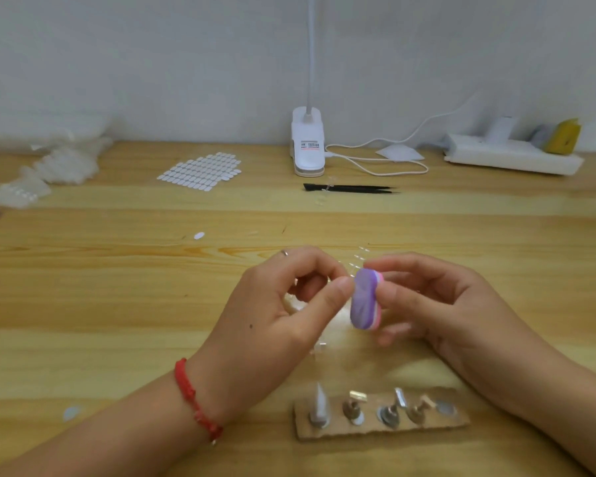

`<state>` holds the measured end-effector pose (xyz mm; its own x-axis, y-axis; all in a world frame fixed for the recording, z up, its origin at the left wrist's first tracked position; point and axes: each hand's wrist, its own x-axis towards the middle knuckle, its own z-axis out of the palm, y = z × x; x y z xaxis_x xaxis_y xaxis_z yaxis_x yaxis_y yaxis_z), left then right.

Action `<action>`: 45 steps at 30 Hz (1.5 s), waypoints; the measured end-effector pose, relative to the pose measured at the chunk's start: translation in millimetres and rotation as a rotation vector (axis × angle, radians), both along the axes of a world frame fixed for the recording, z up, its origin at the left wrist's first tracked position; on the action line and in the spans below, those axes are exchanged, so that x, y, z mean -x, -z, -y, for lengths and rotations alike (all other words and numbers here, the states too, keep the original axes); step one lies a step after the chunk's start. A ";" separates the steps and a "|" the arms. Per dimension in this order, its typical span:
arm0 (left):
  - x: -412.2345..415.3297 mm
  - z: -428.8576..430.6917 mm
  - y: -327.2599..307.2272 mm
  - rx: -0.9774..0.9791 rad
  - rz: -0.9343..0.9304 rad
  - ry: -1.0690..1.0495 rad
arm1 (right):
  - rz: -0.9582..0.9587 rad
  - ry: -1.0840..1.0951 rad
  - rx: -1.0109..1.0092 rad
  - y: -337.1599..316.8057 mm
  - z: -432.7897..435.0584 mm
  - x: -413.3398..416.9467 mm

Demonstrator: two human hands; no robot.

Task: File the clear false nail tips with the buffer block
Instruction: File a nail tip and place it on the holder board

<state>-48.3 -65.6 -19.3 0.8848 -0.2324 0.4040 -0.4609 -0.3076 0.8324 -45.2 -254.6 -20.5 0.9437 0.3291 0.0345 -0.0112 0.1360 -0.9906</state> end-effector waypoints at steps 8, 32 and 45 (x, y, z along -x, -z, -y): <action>-1.3 -0.6 -1.3 0.065 -0.084 0.038 | 0.015 -0.003 0.010 1.2 1.0 -0.6; -1.7 -0.2 -1.6 0.104 -0.187 0.122 | -0.004 0.043 -0.060 2.7 1.6 -2.1; -2.0 -1.0 -1.7 0.096 -0.156 0.083 | 0.036 -0.014 0.046 2.7 0.3 -0.1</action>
